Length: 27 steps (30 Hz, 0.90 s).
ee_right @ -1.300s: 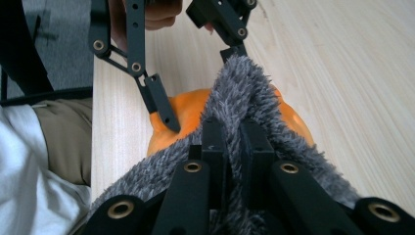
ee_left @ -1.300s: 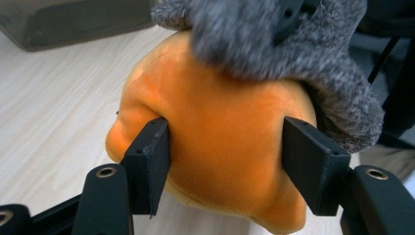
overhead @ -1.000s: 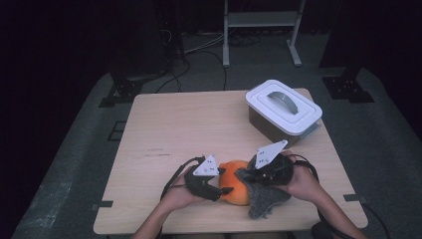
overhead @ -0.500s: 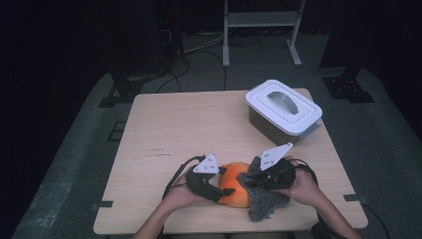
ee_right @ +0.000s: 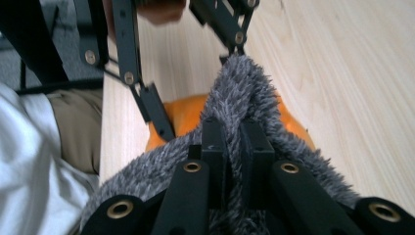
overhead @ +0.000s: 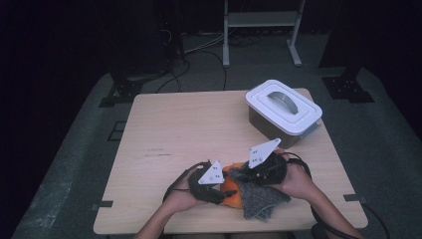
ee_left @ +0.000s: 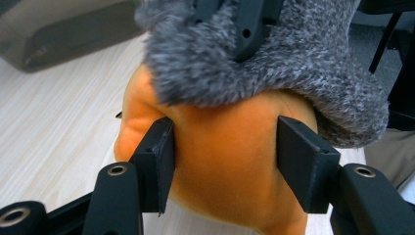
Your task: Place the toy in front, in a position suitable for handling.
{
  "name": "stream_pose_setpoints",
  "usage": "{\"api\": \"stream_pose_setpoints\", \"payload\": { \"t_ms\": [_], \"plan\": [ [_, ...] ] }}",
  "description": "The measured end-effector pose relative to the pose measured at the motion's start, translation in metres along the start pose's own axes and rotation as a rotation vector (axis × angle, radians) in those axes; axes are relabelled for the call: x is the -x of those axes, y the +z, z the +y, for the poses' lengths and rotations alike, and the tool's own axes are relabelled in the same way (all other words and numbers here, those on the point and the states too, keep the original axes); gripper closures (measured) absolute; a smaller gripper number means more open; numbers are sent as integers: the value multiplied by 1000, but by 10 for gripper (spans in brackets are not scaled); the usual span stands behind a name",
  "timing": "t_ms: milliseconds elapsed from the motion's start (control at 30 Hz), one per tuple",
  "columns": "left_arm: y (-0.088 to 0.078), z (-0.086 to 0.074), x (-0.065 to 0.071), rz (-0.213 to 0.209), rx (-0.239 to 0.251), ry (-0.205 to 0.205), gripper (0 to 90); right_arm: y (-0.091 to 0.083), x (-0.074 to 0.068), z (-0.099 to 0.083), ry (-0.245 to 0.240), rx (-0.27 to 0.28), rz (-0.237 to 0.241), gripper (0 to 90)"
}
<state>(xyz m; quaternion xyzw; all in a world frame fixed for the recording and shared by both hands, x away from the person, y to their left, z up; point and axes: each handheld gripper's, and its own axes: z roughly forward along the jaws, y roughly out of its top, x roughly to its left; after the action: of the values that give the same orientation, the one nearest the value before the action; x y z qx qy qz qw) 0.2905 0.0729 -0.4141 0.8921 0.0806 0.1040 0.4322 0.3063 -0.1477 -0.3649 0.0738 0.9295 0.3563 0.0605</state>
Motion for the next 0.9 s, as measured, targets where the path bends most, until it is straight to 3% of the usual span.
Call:
{"api": "stream_pose_setpoints", "payload": {
  "t_ms": [200,333,400,467,533,600,733,767,833,900],
  "plan": [
    [-1,-4,-5,-12,23,-46,398,-4,8,-22,65,3,19,819],
    [1,-3,-10,-25,52,-117,229,-7,11,-39,113,33,23,819],
    [4,-4,-12,-41,60,-153,187,-8,10,-43,125,54,34,819],
    [6,-4,-10,-41,50,-139,212,-7,9,-45,131,60,43,819],
    [5,-2,-7,-26,47,-104,332,-7,9,-44,126,52,44,819],
    [4,0,-4,-12,44,-67,389,-10,8,-39,105,34,35,818],
    [1,3,1,-26,76,-18,393,-21,4,-17,56,83,21,818],
    [1,5,4,-19,70,16,391,-21,4,-11,39,74,14,818],
    [1,6,6,-5,55,39,386,-18,5,-3,23,35,1,817],
    [1,4,4,-4,52,26,376,-12,8,-2,17,5,4,817]
  ]
}}
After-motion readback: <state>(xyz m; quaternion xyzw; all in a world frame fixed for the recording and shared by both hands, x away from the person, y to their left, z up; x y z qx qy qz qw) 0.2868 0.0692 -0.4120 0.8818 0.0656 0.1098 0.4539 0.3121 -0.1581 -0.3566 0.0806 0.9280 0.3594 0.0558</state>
